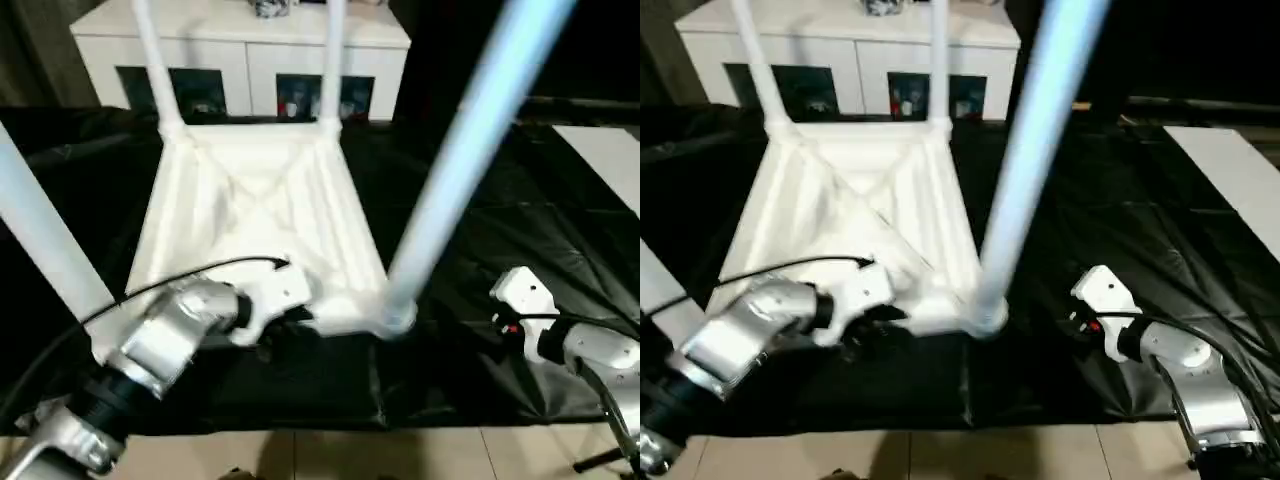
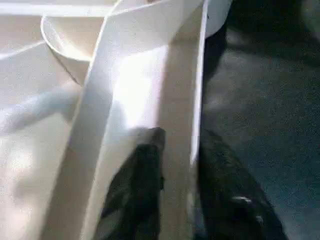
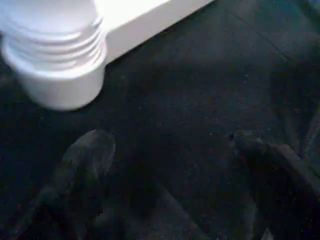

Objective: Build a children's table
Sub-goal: Rotate table base, then rotate leg to tighten

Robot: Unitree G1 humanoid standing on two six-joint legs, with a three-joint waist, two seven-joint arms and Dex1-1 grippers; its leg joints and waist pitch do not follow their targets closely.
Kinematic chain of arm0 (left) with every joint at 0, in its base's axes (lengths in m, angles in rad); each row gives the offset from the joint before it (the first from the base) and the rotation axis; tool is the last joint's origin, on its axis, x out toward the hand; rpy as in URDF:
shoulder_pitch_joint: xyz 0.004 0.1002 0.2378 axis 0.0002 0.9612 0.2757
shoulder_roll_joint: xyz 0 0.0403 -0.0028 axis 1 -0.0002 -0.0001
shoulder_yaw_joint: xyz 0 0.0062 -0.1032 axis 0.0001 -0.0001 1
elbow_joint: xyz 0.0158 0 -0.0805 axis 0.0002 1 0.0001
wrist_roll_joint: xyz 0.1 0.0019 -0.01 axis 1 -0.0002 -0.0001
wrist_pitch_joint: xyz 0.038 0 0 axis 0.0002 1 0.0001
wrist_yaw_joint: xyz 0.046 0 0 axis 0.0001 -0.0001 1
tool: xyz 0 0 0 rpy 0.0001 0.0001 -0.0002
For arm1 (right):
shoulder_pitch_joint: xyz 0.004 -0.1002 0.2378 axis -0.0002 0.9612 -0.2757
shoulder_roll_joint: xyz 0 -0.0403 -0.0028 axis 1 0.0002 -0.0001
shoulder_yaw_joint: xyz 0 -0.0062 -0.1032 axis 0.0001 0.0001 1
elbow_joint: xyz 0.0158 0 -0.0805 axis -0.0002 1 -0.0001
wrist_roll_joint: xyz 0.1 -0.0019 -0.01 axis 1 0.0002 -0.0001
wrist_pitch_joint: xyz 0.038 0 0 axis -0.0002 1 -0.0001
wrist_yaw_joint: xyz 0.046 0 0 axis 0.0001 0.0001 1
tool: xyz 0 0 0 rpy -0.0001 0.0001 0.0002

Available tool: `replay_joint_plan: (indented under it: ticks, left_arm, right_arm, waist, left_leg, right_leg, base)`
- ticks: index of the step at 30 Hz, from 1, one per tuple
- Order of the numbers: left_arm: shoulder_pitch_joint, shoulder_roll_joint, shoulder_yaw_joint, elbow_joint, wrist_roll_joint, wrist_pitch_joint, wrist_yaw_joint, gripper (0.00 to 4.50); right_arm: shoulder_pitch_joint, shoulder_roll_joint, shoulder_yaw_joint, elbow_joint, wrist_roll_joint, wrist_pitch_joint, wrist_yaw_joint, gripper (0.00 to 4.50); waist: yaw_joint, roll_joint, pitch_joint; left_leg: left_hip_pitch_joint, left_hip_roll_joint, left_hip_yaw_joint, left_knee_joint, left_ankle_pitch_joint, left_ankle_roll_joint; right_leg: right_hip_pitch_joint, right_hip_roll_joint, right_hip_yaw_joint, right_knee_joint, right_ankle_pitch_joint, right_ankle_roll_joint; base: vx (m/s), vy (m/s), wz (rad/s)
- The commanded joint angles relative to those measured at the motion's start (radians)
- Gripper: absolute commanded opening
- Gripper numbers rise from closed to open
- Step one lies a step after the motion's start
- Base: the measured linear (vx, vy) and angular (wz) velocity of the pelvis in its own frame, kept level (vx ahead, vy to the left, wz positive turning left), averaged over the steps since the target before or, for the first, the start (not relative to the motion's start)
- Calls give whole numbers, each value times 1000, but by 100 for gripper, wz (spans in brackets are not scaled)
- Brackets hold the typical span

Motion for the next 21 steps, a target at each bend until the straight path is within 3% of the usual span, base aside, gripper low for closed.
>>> replay_joint_plan:
  ticks: [1, 7, 9, 11, 13, 14, 17, 19, 20, 21]
  left_arm:
    - [-4, 21, 32, 45, 30, 10, 30, 87]
    - [-3, 8, 67, 73, -4, -83, 14, 42]
    - [0, 4, 73, 69, -11, -95, 10, 36]
    - [5, -7, 83, 62, -29, -118, 5, 36]
    - [13, -38, 115, 37, -94, -104, -19, 71]
    - [18, -50, 122, 14, -129, -90, -49, 80]
    - [19, -53, 116, 2, -136, -85, -63, 103]
    - [9, -59, 97, 32, -109, -130, -56, 116]
    - [4, -63, 92, 47, -96, -150, -48, 119]
    - [-4, -70, 86, 66, -81, -163, -36, 128]
  right_arm:
    - [-11, 3, -12, -34, 14, -6, -3, 422]
    - [-16, 63, -28, -67, 67, 5, -26, 422]
    - [-17, 74, -34, -73, 80, 11, -30, 422]
    - [-21, 104, -51, -85, 117, 29, -42, 422]
    - [-26, 135, -66, -97, 154, 47, -53, 422]
    - [-26, 142, -61, -100, 158, 50, -48, 422]
    - [-25, 141, -54, -98, 154, 48, -41, 422]
    - [-21, 136, -55, -100, 157, 53, -29, 422]
    - [-20, 133, -55, -101, 160, 55, -23, 422]
    - [-20, 127, -55, -102, 161, 57, -18, 422]
  waist:
    - [6, -8, -49]
    - [5, -2, -56]
    - [10, -1, -57]
    - [8, 0, -60]
    - [10, 0, -63]
    - [14, -4, -72]
    - [22, -2, -77]
    - [27, -6, -72]
    - [29, -5, -71]
    - [34, -4, -68]
  left_leg:
    - [9, 68, -50, -82, -325, 17]
    - [7, 73, -47, -87, -291, 24]
    - [14, 75, -41, -84, -275, 28]
    - [5, 75, -42, -85, -240, 35]
    - [5, 74, -39, -80, -205, 43]
    - [2, 71, -34, -71, -140, 60]
    - [1, 70, -30, -63, -47, 106]
    - [0, 70, -28, -62, -57, 122]
    - [1, 71, -28, -63, -68, 119]
    - [6, 73, -28, -66, -113, 101]
  right_leg:
    - [21, -94, 45, -117, -534, -107]
    - [27, -95, 48, -103, -364, -166]
    - [25, -94, 51, -101, -314, -184]
    - [33, -95, 51, -91, -257, -198]
    - [35, -98, 52, -86, -204, -212]
    - [40, -97, 51, -73, -102, -240]
    - [39, -88, 49, -54, 63, -275]
    - [40, -90, 49, -59, 47, -274]
    - [40, -92, 49, -60, 25, -271]
    - [37, -92, 49, -70, -59, -252]
  base:
    - [0, 0, 0]
    - [0, 0, 0]
    - [0, 0, 0]
    - [0, 0, 0]
    - [0, 0, 0]
    - [0, 0, 0]
    - [0, 0, 0]
    - [0, 0, 0]
    - [0, 0, 0]
    - [0, 0, 0]
